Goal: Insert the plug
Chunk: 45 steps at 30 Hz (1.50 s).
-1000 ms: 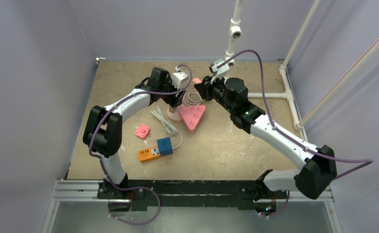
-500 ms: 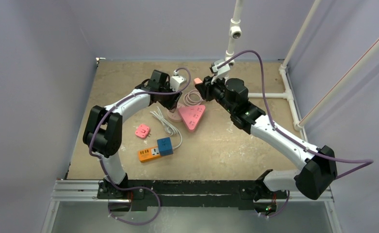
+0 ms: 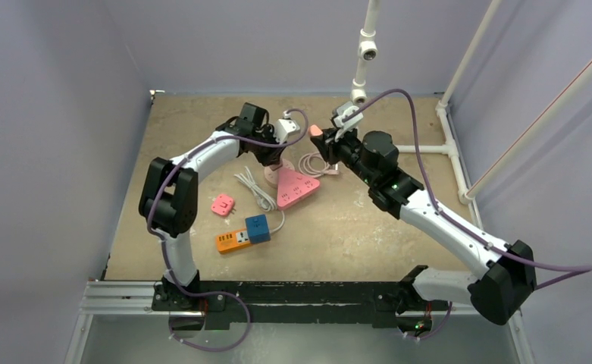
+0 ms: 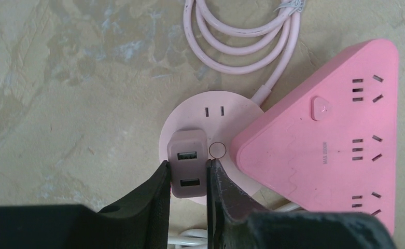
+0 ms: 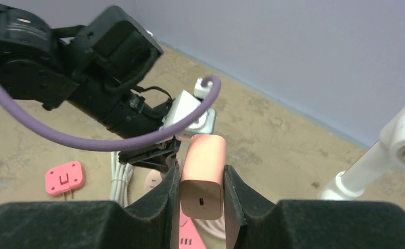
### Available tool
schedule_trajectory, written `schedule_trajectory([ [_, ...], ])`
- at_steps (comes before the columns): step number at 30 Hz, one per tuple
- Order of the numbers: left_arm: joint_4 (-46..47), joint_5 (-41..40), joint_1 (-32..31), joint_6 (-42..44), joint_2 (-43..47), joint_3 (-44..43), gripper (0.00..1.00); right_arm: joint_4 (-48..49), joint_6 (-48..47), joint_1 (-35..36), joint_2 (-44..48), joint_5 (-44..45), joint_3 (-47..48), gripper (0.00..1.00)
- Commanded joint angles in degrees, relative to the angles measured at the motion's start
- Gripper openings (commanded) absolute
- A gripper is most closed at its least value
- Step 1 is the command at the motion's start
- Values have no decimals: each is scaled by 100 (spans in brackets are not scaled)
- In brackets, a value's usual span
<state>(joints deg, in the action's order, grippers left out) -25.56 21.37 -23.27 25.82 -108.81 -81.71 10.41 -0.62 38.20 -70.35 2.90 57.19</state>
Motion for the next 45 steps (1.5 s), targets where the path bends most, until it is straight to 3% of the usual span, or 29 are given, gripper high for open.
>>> schedule_trajectory([
  [1, -891, 755, -2, 1188, -374, -214, 0, 470, -1170, -20, 491, -615, -85, 0],
  [8, -2023, 1322, -11, 2775, -763, -740, 0, -259, -2097, -14, 419, -852, 169, 0],
  [12, -2361, 1670, -34, 3269, -913, -982, 0, -910, -2468, -22, 219, -1116, 405, 0],
  [18, -1898, 1967, -135, 3392, -907, -867, 0, -1514, -2679, -18, 477, -1611, 437, 0],
  [26, -1304, 2045, -210, 3147, -1025, -1193, 18, -2243, -3097, -10, 548, -2326, 627, 0],
  [29, -1270, 2064, -247, 3102, -1075, -1375, 33, -2507, -3282, -2, 265, -2700, 736, 0],
  [34, -949, 2107, -144, 2584, -777, -1285, 85, -2850, -3407, 96, -107, -2921, 841, 0],
  [36, -874, 2236, -1, 2352, -612, -1225, 98, -2898, -3409, 125, -212, -2936, 891, 0],
  [41, -438, 2643, 523, 1394, -235, -1079, 99, -3020, -3401, 235, -357, -3054, 915, 0],
  [45, -345, 2781, 756, 1276, 107, -892, 99, -3111, -3332, 335, -341, -3073, 853, 0],
])
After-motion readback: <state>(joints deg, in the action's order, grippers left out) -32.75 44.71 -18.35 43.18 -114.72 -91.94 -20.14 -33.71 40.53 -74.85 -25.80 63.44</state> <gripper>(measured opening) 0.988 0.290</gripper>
